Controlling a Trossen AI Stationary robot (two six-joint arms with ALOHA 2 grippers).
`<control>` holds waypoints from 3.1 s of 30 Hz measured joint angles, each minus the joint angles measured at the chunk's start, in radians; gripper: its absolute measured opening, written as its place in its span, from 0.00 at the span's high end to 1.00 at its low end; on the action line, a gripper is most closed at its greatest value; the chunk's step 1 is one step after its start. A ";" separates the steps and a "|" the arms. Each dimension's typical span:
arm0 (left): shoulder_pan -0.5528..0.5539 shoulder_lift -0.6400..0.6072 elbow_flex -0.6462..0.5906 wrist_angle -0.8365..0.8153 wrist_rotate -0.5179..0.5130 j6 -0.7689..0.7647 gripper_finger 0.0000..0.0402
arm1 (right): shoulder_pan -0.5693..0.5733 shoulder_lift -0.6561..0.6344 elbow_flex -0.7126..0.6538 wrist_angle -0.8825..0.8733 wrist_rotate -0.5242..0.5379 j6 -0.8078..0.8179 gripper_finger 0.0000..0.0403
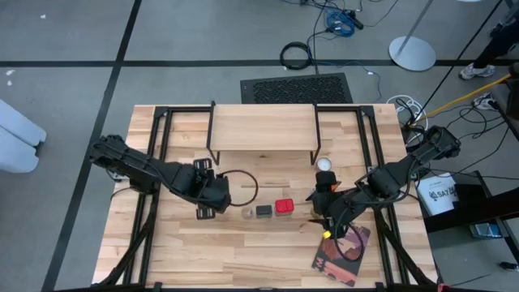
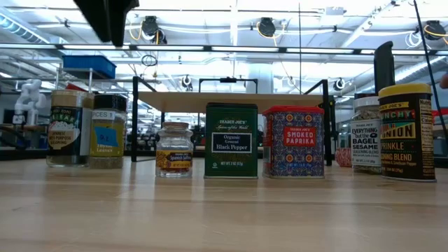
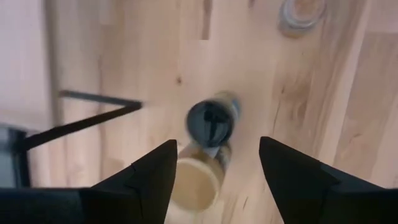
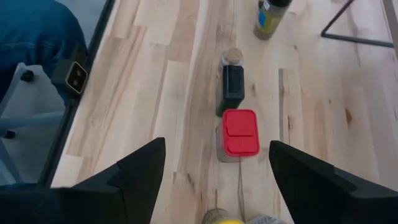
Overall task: Shelf spices
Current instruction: Put the dark yellow spice bottle into the center of the table
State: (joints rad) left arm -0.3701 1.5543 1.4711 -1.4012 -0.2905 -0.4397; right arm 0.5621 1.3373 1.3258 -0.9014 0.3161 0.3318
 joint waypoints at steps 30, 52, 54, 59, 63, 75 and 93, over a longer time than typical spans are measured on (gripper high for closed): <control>0.091 0.001 -0.314 0.297 0.024 0.162 0.13 | -0.007 0.000 0.001 0.008 0.000 -0.060 0.32; 0.142 0.001 -0.317 0.338 0.115 0.217 0.28 | -0.007 0.000 0.001 0.007 -0.004 -0.060 0.32; 0.142 0.001 -0.317 0.338 0.106 0.217 0.28 | -0.007 0.000 0.001 0.007 -0.004 -0.060 0.32; 0.142 0.001 -0.317 0.338 0.103 0.211 0.28 | -0.007 0.000 0.001 0.007 -0.004 -0.060 0.32; 0.142 0.001 -0.317 0.335 0.099 0.170 0.28 | -0.007 0.000 0.002 0.007 -0.004 -0.060 0.32; 0.141 0.001 -0.317 0.311 0.098 0.131 0.28 | -0.006 0.000 0.002 0.007 -0.005 -0.057 0.32; 0.140 0.001 -0.431 0.384 0.125 0.108 0.28 | -0.006 0.000 0.002 0.007 -0.005 -0.061 0.32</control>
State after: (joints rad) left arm -0.2297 1.5551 1.0399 -1.0176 -0.1651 -0.3321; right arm 0.5560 1.3373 1.3273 -0.8948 0.3115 0.2711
